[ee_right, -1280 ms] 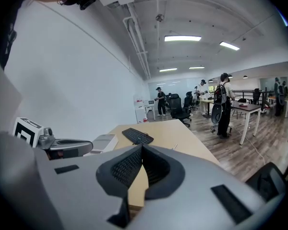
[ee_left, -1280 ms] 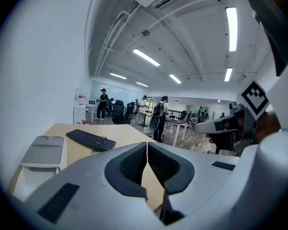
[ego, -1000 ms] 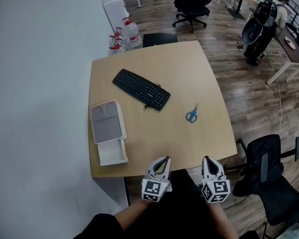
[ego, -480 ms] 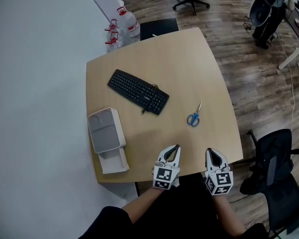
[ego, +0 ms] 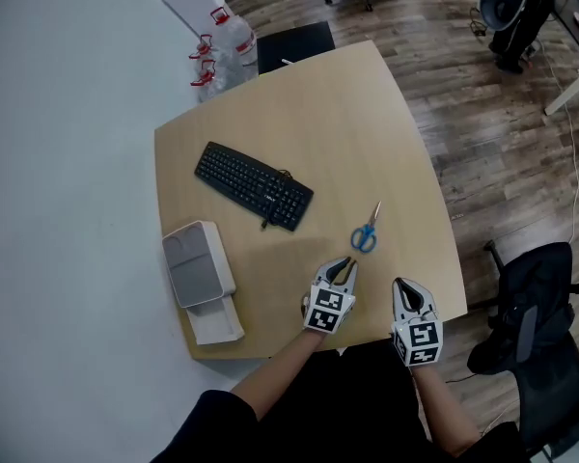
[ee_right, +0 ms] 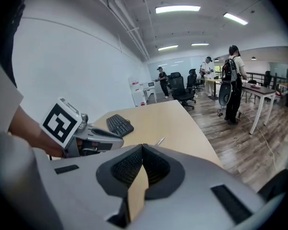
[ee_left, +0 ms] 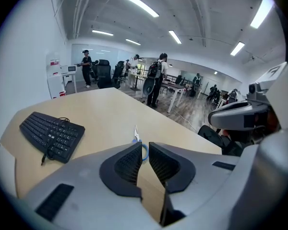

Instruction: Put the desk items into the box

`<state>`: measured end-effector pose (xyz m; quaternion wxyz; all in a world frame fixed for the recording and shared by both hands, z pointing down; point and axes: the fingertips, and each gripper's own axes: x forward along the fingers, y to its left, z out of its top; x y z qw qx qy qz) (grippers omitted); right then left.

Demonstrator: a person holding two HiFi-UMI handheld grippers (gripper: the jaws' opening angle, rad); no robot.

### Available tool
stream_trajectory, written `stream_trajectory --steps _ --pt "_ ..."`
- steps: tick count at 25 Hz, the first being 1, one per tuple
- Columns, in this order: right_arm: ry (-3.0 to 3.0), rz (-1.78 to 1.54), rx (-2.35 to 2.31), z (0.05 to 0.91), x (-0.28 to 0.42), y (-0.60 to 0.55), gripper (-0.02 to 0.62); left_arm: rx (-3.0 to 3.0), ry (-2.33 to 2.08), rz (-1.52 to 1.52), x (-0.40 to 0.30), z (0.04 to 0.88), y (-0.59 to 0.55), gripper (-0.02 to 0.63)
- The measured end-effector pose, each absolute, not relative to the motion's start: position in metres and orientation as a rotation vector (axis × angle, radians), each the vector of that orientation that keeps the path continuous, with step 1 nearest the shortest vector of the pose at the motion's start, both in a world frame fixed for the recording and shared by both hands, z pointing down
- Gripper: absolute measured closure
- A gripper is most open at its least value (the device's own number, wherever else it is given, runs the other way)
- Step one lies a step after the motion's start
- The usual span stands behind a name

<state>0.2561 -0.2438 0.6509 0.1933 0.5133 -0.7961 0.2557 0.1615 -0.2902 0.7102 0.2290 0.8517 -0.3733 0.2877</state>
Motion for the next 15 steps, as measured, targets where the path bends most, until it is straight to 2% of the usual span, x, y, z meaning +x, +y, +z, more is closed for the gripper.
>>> stream_trajectory --steps 5,15 --pt "-2.207 0.727 1.421 0.671 0.269 -0.243 0.537 2.306 -0.951 0.871 0.171 0.749 -0.297 0.531" --pt "-2.103 0.774 1.434 0.704 0.295 -0.223 0.535 2.184 -0.897 1.016 0.192 0.805 -0.327 0.480"
